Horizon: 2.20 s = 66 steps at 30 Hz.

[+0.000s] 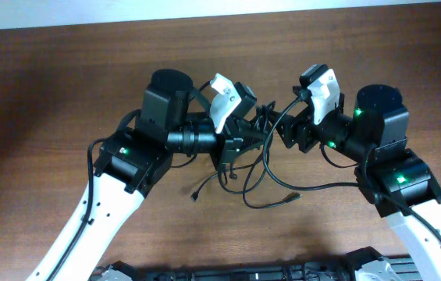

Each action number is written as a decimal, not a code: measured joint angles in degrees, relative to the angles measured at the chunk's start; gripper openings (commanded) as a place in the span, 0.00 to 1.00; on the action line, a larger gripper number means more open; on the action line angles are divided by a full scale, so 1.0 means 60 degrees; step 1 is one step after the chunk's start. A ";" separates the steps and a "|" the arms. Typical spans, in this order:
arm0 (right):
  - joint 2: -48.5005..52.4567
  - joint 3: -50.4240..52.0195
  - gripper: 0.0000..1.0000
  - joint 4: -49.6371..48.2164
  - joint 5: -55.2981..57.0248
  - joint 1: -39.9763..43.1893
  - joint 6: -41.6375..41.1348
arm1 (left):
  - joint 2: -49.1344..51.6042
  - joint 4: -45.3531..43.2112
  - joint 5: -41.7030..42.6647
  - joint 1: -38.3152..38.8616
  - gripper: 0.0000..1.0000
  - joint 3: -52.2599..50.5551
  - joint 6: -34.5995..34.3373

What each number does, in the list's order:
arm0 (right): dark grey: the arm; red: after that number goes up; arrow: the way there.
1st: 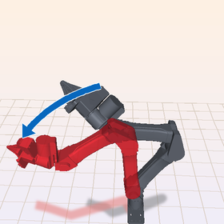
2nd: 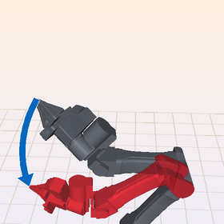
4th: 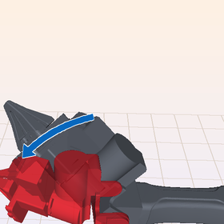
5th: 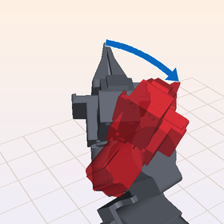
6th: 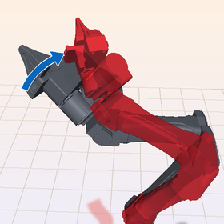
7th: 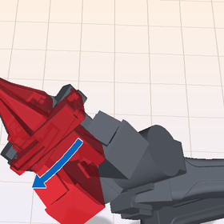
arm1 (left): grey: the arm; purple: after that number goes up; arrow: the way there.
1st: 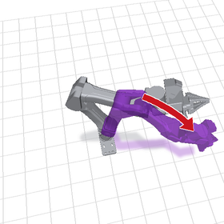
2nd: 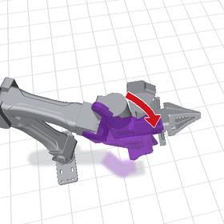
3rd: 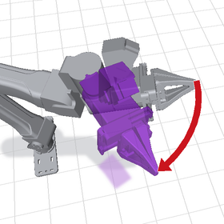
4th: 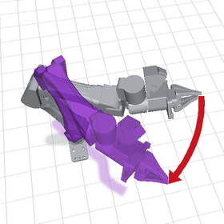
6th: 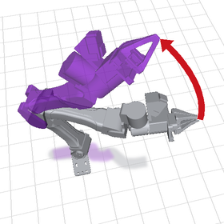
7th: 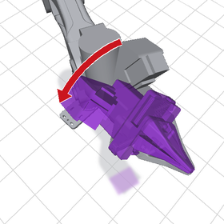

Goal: Untangle cables

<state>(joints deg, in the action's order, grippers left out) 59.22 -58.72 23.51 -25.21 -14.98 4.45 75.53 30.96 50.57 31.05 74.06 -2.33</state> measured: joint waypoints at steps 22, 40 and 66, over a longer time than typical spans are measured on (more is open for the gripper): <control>0.0576 0.0000 0.75 -0.1228 -0.0998 0.0007 -0.0073 | -0.0036 -0.0350 -0.0055 0.0113 0.00 0.0069 -0.0007; 0.0856 0.0000 0.72 -0.1344 0.0273 -0.0146 -0.0780 | -0.0015 -0.0299 -0.0055 0.0127 0.00 0.0069 0.0000; 0.0958 0.0000 0.72 -0.1147 0.0127 0.3446 -0.2787 | 0.0000 0.1064 -0.1053 -0.0576 0.00 0.0131 0.0135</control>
<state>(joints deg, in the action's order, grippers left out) 64.97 -58.72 16.62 -24.45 5.69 -12.27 75.53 37.34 44.25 27.59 74.85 -1.52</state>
